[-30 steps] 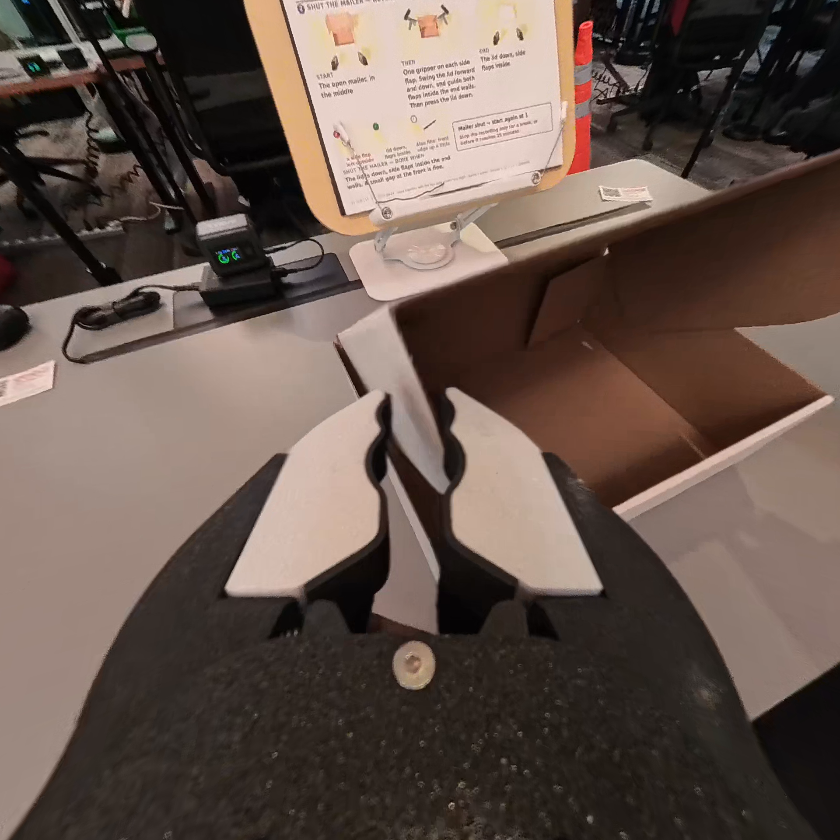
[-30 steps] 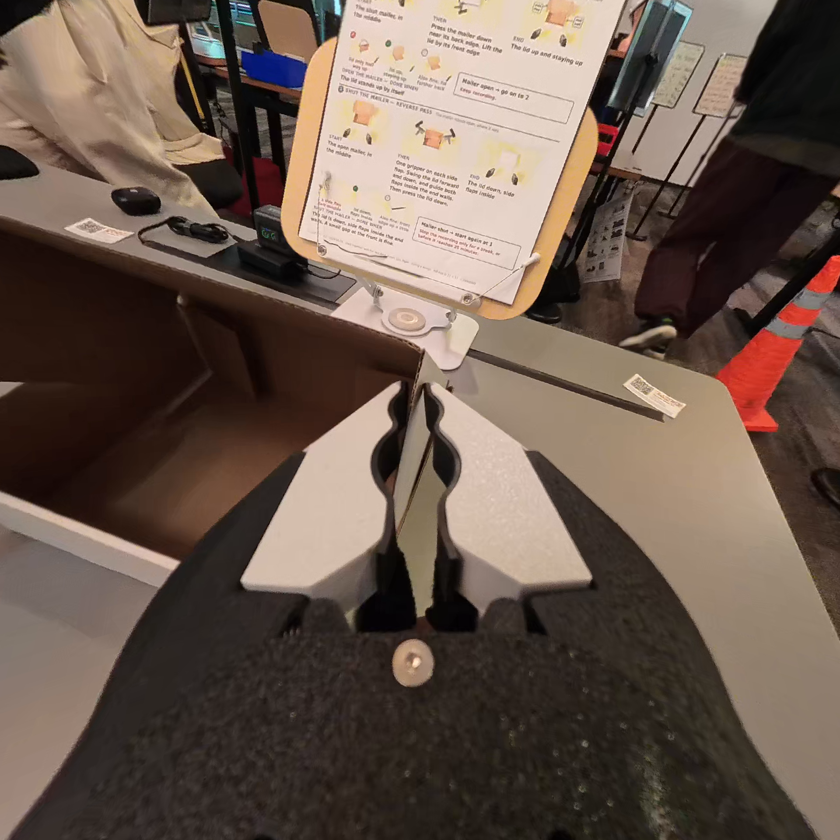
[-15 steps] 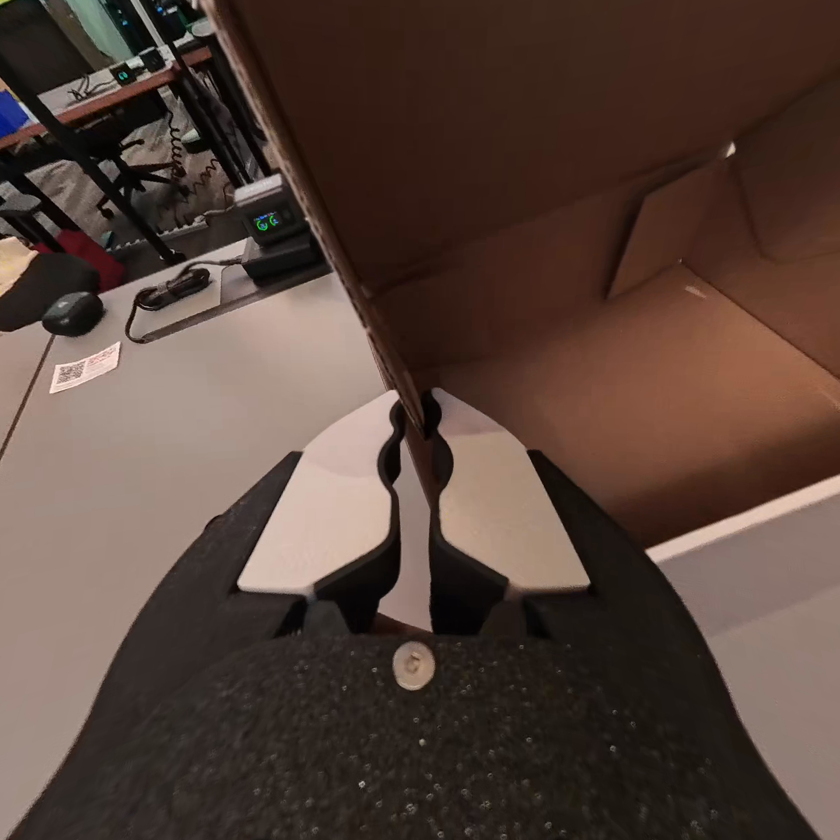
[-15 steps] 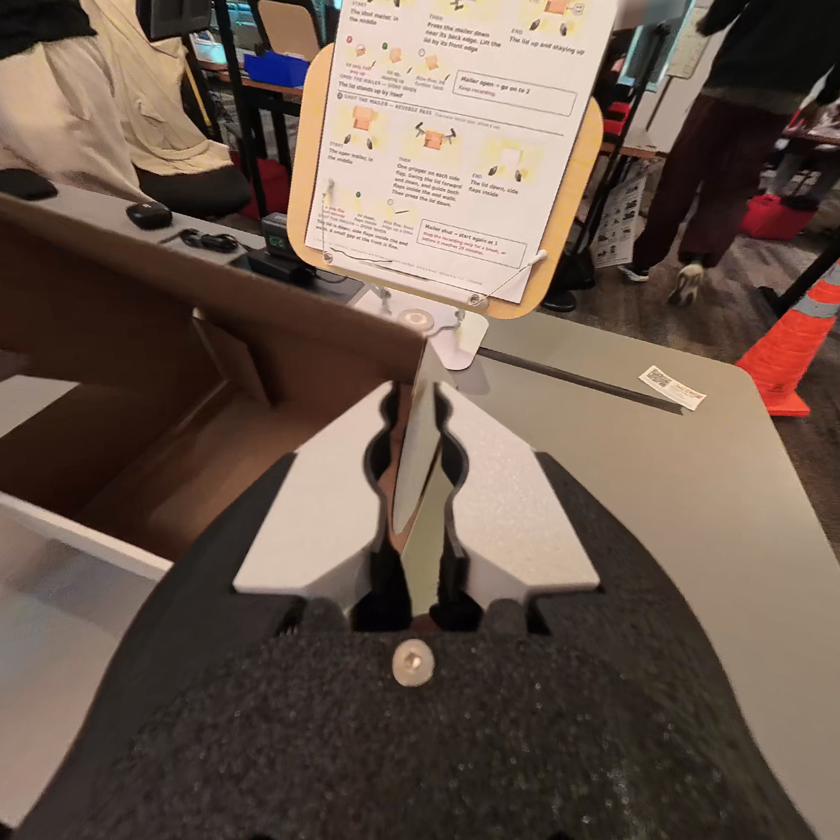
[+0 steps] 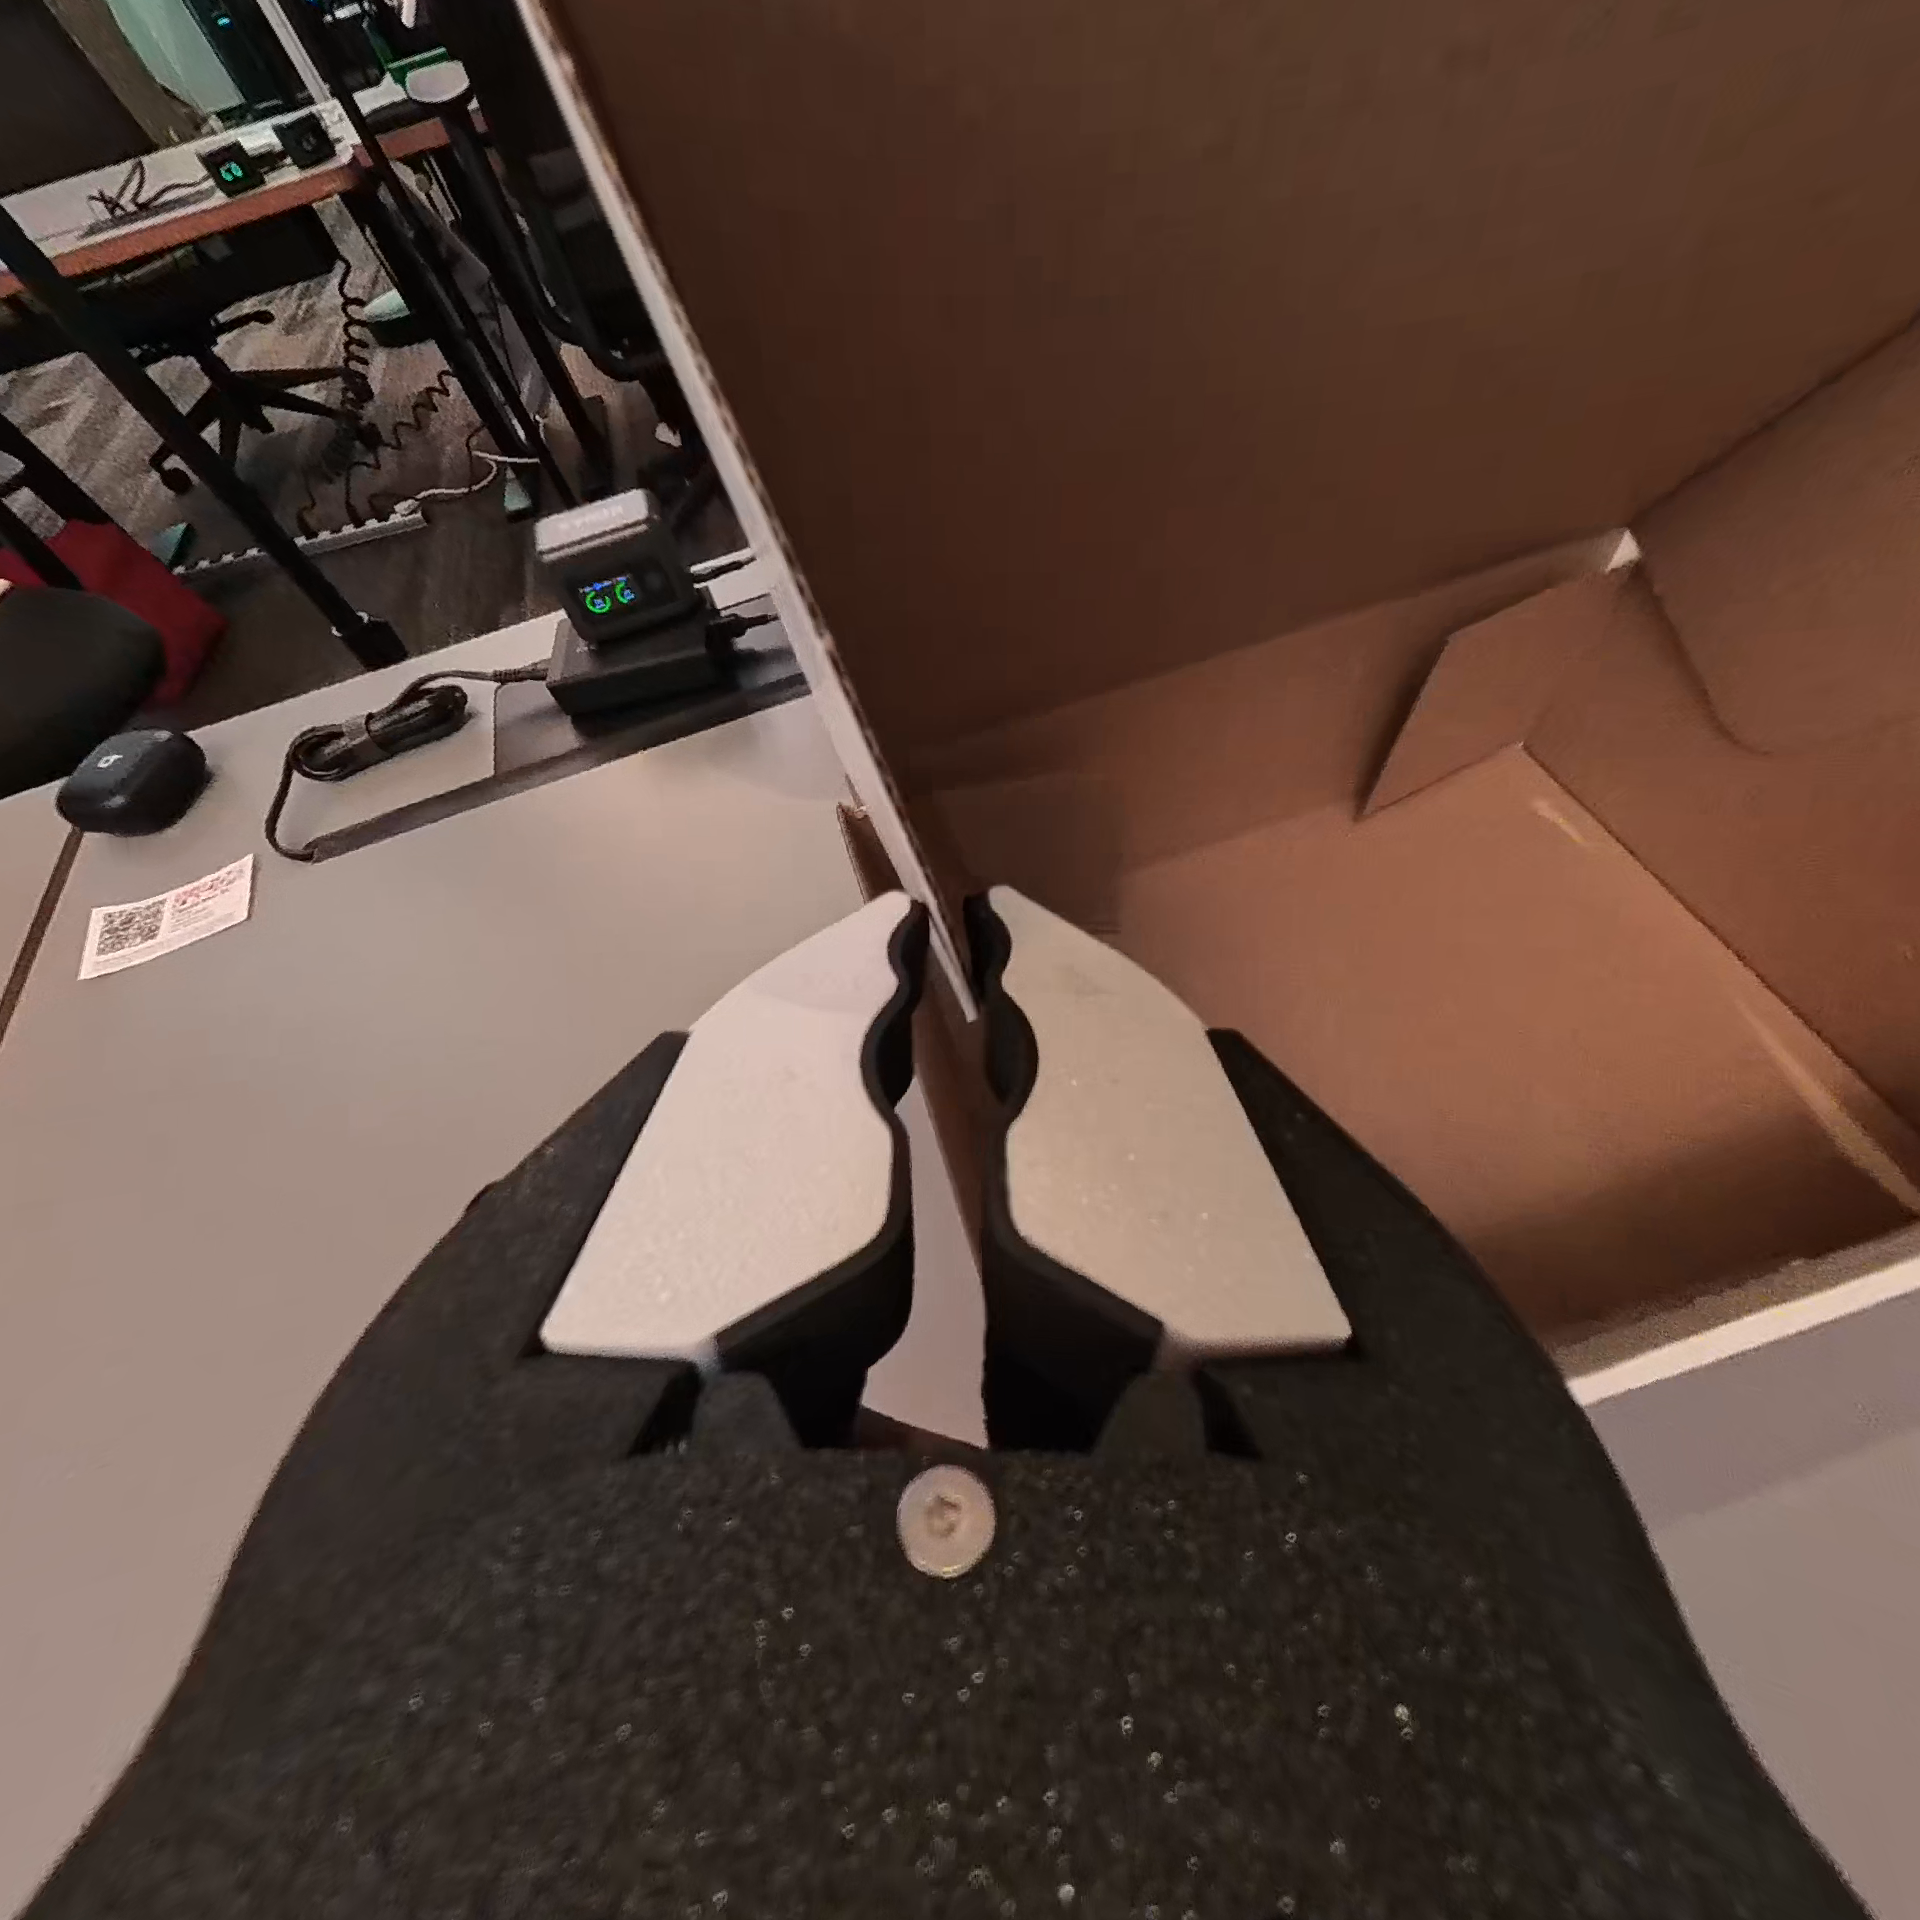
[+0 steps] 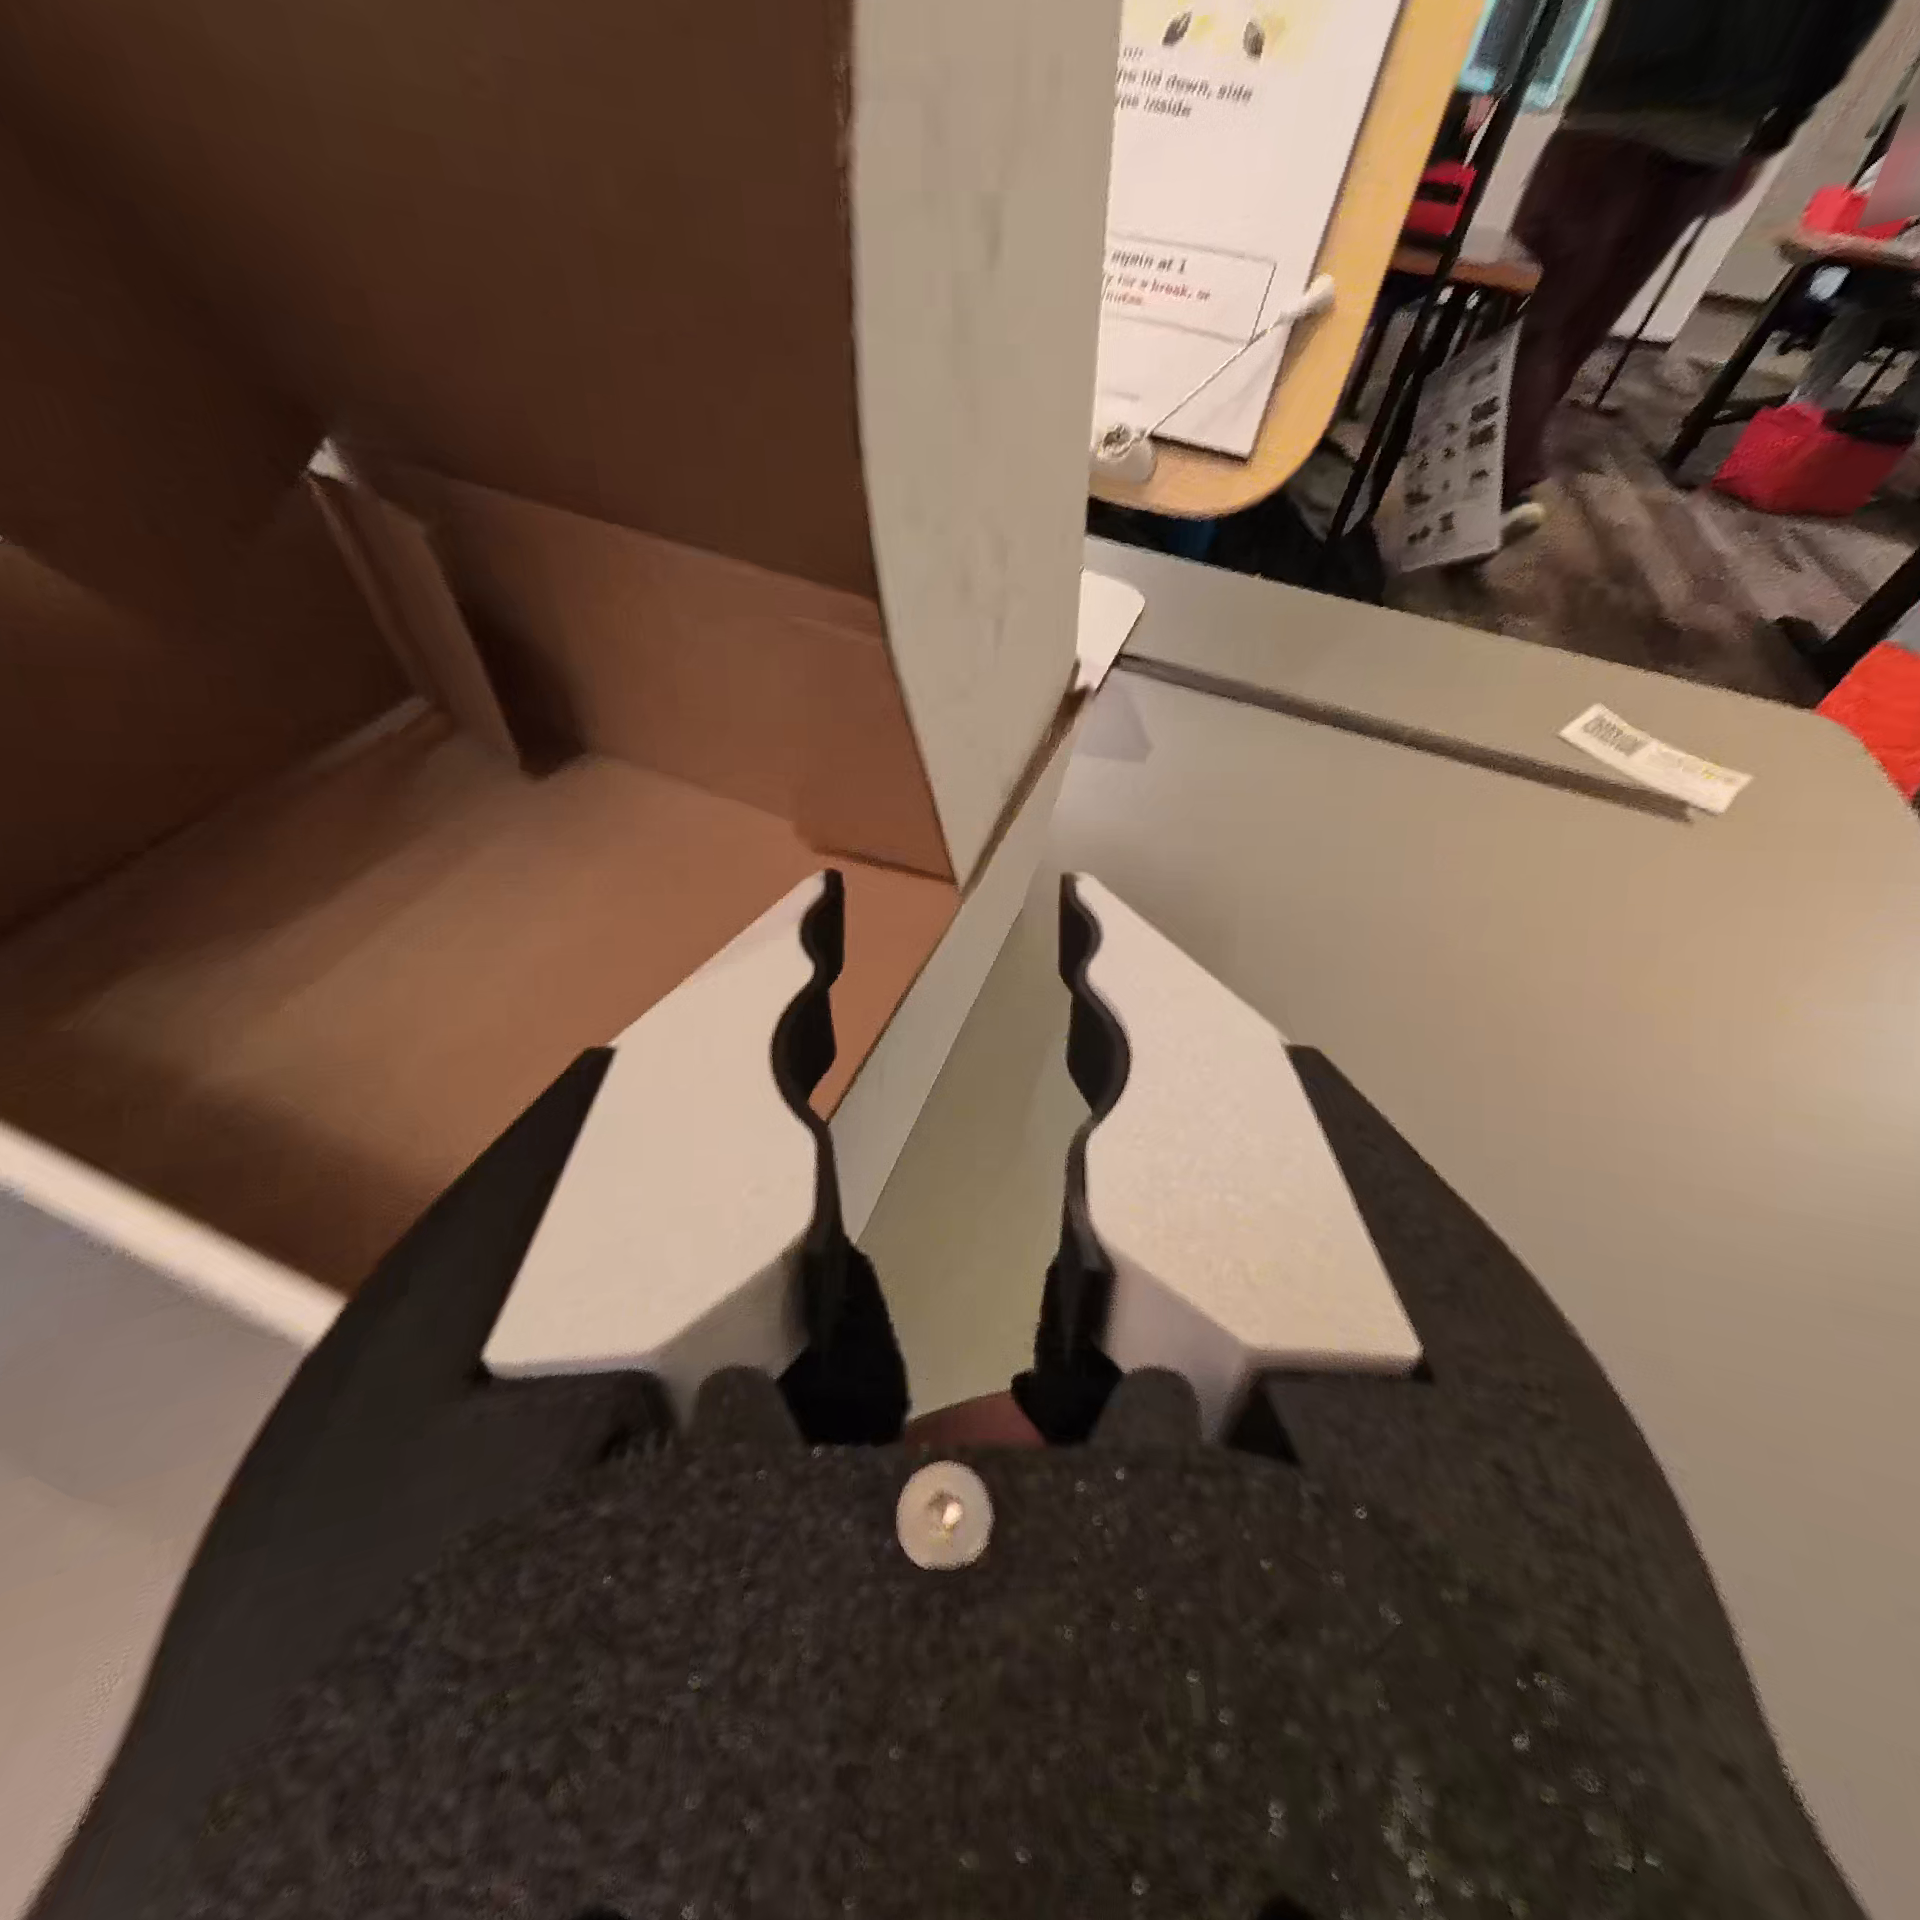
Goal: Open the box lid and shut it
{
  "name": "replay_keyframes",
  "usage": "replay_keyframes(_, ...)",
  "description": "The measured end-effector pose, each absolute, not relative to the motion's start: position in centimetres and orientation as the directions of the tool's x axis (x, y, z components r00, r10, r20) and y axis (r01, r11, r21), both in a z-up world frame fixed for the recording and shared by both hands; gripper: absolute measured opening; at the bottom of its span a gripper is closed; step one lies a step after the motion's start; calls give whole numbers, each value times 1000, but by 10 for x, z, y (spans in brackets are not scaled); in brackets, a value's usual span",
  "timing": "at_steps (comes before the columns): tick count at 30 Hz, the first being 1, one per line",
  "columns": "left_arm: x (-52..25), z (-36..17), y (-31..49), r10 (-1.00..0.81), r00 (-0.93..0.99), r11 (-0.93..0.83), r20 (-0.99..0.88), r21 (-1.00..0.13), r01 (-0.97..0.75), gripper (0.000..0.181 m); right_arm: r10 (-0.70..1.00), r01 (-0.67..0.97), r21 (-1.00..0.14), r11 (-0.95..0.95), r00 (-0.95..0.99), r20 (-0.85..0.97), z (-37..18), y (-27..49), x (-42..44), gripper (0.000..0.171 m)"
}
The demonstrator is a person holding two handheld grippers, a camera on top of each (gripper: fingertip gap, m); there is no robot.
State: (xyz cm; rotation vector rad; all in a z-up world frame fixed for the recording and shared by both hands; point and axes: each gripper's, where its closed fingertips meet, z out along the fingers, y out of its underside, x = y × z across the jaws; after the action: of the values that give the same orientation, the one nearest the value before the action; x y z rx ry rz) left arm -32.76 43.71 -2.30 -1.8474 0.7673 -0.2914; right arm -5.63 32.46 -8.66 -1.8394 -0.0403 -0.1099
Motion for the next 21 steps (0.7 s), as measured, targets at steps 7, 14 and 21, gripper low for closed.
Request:
replay_keyframes(7,-321,-53,446,-653,738,-175,-173,-913,-369,26,-106,127,-973,-194,983,150,-75,355,-53,6)
replay_keyframes(14,-328,-44,459,-627,724,-116,-289,-884,-453,7,-143,143,-955,-258,972,184,-62,360,-50,3)
replay_keyframes(21,-318,2,491,-690,678,-211,-254,-825,-524,8,-106,95,-920,-380,984,146,-21,396,-36,2)
